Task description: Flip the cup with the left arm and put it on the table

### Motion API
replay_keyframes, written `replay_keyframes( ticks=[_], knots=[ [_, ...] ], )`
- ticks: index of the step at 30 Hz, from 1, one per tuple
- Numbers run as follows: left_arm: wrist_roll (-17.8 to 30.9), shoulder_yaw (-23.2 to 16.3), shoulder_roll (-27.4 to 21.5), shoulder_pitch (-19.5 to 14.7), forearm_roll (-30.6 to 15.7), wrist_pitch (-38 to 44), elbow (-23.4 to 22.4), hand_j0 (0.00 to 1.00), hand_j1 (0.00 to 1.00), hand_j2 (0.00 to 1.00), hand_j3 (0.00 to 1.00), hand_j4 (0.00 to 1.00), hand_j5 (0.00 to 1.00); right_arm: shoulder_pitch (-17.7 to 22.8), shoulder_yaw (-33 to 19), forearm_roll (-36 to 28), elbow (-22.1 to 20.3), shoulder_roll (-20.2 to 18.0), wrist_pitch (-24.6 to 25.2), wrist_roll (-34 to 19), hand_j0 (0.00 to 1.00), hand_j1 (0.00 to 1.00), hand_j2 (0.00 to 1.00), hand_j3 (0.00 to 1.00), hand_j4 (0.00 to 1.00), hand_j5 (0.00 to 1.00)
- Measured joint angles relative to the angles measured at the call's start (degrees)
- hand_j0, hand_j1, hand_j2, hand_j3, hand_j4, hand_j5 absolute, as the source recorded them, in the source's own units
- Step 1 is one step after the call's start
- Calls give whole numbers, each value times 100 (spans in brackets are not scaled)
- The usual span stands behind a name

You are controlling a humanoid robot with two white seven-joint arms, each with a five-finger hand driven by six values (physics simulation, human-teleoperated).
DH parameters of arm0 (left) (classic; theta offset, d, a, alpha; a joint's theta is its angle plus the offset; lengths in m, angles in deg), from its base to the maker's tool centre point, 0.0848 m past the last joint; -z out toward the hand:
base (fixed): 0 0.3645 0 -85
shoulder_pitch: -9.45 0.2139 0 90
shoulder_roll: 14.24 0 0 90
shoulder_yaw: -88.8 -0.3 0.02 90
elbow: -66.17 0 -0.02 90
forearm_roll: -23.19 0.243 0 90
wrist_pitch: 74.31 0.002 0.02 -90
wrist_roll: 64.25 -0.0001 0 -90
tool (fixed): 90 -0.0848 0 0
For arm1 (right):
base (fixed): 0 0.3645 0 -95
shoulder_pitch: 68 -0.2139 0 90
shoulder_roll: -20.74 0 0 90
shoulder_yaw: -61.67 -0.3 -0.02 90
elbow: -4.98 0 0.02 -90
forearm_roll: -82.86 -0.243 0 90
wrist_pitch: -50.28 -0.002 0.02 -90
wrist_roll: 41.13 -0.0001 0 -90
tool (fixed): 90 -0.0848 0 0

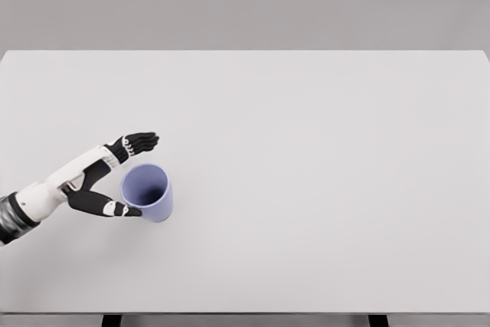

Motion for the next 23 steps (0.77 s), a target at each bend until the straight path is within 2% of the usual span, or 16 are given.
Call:
replay_keyframes(
  ticks=[6,10,13,14,15,18,23],
  knots=[
    [-7,7,-268,114,2,-121,0,100,100,100,100,100,100,0,0,0,0,0,0,0,100,100,100,100,100,100],
    [-15,20,-836,18,-42,-144,47,100,100,100,100,100,100,0,0,0,0,0,0,0,100,100,100,100,100,100],
    [-16,304,-1150,9,-60,-149,51,100,100,100,100,100,100,0,0,1,0,0,0,0,100,100,100,100,100,100],
    [-11,387,-1196,-146,-47,-153,58,100,100,100,100,100,100,0,0,1,-1,0,0,0,100,100,100,100,100,100],
    [-6,444,-1221,-361,-61,-149,65,100,100,100,100,100,100,0,0,-1,-1,0,0,0,100,100,100,100,100,100],
    [40,512,-1235,-536,-40,-150,148,100,100,100,100,100,100,0,0,1,0,0,0,1,100,100,100,100,100,100],
    [92,524,-1019,-554,-13,-154,440,100,100,100,100,100,100,0,0,0,0,0,0,0,100,100,100,100,100,100]
  ],
)
